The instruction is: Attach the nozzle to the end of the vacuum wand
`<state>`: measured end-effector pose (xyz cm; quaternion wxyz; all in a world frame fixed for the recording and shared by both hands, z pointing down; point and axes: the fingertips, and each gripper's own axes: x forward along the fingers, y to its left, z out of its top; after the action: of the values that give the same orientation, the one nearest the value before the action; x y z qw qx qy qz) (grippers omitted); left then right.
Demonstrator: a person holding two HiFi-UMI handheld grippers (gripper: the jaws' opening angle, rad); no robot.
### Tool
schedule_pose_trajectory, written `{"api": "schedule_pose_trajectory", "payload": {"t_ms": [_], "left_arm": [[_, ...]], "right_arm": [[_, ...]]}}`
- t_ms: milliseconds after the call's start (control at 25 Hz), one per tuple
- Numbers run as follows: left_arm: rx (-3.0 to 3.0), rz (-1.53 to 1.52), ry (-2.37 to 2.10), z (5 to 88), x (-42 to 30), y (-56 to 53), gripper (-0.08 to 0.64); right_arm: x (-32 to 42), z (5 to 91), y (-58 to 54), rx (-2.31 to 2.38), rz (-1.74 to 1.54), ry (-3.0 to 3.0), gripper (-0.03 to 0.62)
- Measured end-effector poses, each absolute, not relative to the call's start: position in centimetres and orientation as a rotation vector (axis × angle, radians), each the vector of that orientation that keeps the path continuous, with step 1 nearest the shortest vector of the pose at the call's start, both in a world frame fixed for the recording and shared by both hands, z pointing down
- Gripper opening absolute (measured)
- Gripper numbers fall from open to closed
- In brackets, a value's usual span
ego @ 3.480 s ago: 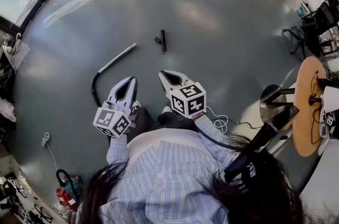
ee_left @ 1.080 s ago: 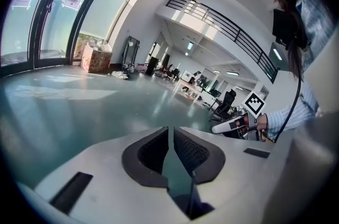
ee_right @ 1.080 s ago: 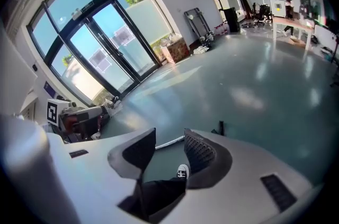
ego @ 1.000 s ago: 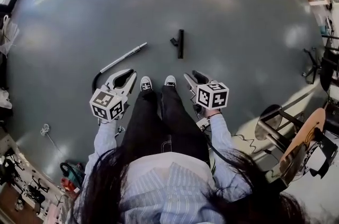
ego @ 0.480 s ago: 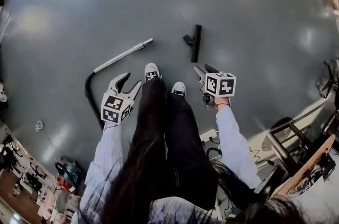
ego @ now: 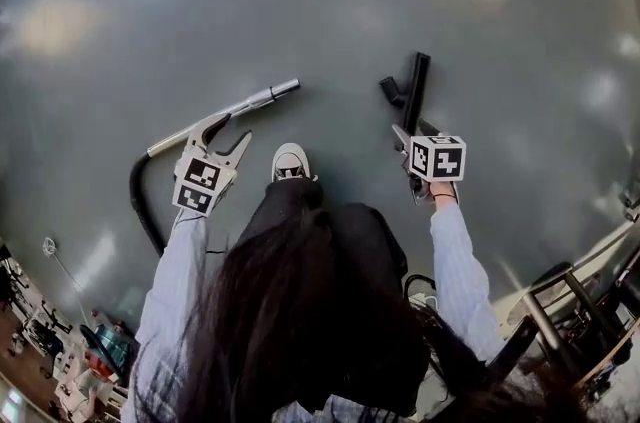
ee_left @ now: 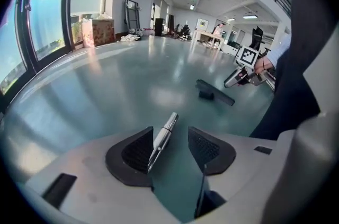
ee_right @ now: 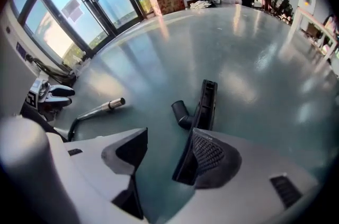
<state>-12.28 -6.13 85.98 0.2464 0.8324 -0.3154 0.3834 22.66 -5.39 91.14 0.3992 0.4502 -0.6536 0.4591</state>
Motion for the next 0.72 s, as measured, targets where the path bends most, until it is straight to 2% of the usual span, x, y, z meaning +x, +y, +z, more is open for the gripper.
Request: {"api": "schedule_pose_trajectory", "payload": {"t_ms": [280,480,720], "left_arm": [[2.395,1.390,-0.713,98.4,-11.9,-7.4,0.184],[2.470,1.416,-0.674,99.2,-10.6,-9.9,0.204],[2.423,1.454,-0.568,99.8,-10.4,-8.3,0.204]], "right_arm": [[25.7,96.9,-8.9,1.347,0.990,-1.671,0.255],[27.2,99.1,-8.6,1.400,0.884,-1.607,0.261],[26.5,100.8,-7.3,1.246,1.130,-1.618,0.268]]}}
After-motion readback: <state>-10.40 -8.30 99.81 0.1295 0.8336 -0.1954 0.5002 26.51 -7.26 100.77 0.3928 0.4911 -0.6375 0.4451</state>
